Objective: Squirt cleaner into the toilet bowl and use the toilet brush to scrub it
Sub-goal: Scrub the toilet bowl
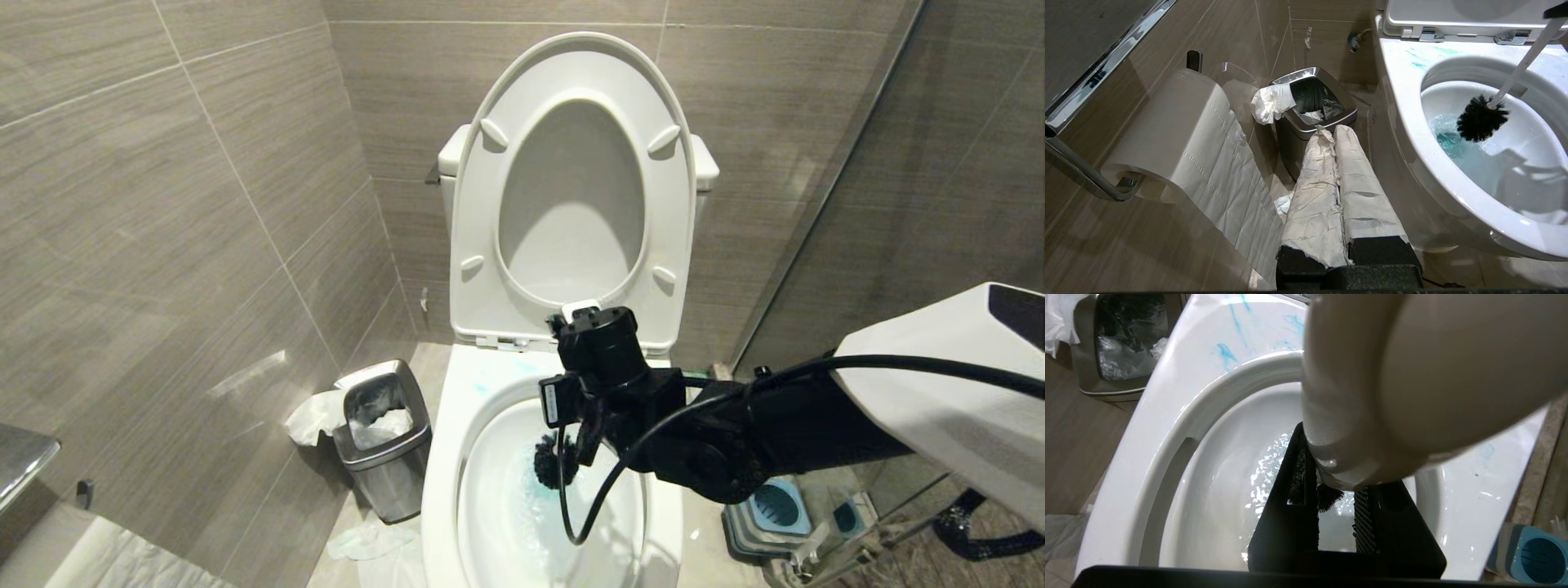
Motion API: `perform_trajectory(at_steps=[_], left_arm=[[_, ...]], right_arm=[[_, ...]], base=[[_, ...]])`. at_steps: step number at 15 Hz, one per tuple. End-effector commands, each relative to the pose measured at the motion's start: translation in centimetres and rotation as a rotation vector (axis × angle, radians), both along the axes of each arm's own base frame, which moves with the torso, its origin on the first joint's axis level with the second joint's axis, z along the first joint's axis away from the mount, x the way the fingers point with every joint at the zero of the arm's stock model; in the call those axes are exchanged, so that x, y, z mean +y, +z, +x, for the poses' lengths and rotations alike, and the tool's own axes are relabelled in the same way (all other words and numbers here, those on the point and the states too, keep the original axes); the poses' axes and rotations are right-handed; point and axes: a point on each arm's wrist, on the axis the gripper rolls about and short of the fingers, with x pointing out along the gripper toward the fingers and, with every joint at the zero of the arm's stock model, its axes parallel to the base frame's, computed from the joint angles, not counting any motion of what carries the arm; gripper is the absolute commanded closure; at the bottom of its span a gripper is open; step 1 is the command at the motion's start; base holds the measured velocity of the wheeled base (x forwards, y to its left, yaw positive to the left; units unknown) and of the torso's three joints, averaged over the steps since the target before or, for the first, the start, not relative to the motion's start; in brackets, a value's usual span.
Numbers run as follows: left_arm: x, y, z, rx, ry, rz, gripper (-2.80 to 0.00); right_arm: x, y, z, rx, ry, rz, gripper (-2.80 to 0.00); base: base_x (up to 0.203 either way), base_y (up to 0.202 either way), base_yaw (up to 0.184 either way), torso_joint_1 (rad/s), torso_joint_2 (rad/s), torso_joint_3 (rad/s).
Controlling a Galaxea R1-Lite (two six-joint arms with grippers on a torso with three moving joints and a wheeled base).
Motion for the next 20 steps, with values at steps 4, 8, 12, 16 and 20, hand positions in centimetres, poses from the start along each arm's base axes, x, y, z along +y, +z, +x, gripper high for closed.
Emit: perform_trajectory(at_steps=[4,8,12,16,20], left_arm=[[0.0,-0.1,0.0,0.004,0.0,0.0,0.0],[0.0,0.0,0.0,0.003,0.0,0.0,0.0],[0.0,-0.1,0.0,0.004,0.0,0.0,0.0],[0.0,-0.1,0.0,0.005,0.0,0.0,0.0],[0.0,-0.1,0.0,0.004,0.0,0.0,0.0]], right_arm=[[1.5,-7.5,2.5,0.016,-0.013,-0.027,0.0],[2.0,-9.3,3.1,0.015,-0.011,-0.031,0.0],[1.5,-5.4,2.1,-0.038,-0.001,0.002,0.0],[-0.5,0.5,-2.4,-0.088,0.046,0.035,0.0],[-2.5,0.9,-5.2,-0.06,0.065,0.003,0.0]], base=[[0.0,0.0,0.0,0.0,0.0,0.0],[0.0,0.0,0.0,0.0,0.0,0.0],[0.0,0.0,0.0,0.0,0.0,0.0],[0.0,0.0,0.0,0.0,0.0,0.0],[0.0,0.0,0.0,0.0,0.0,0.0]])
